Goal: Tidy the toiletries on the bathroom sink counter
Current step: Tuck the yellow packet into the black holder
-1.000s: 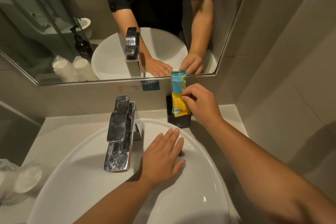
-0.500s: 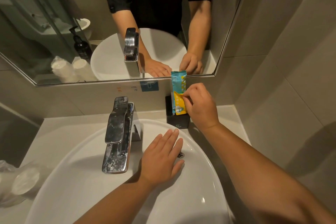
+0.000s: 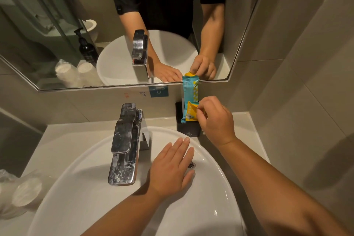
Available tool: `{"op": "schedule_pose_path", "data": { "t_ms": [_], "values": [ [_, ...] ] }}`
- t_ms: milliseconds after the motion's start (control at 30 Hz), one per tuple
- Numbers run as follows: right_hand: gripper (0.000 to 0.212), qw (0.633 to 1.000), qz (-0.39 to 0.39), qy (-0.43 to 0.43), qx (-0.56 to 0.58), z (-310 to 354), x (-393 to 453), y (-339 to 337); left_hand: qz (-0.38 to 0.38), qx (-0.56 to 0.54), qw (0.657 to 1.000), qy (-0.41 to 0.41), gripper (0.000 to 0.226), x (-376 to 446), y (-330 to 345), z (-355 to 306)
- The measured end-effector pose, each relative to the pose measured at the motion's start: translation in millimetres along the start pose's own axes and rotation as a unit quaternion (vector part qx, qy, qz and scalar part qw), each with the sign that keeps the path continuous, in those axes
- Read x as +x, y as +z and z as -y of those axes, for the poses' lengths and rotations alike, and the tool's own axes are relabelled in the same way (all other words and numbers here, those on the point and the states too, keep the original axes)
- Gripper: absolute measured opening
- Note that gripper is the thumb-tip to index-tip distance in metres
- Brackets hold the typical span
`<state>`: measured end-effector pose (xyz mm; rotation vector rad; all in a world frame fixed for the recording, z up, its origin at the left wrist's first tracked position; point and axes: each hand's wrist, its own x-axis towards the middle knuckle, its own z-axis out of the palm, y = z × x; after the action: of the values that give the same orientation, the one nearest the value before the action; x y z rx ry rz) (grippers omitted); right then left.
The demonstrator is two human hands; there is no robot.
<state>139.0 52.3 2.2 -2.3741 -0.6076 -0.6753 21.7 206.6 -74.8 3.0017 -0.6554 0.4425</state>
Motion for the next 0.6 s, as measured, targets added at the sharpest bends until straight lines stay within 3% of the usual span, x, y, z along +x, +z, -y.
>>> {"op": "schedule_pose_path", "data": {
  "t_ms": [433, 600],
  "values": [
    [0.006, 0.994, 0.019, 0.078, 0.071, 4, 1, 2, 0.015, 0.005, 1.000, -0.004, 0.053, 1, 0, 0],
    [0.005, 0.981, 0.112, 0.138, 0.072, -3, 1, 10, 0.012, 0.000, 1.000, -0.005, 0.052, 0, -1, 0]
  ]
}}
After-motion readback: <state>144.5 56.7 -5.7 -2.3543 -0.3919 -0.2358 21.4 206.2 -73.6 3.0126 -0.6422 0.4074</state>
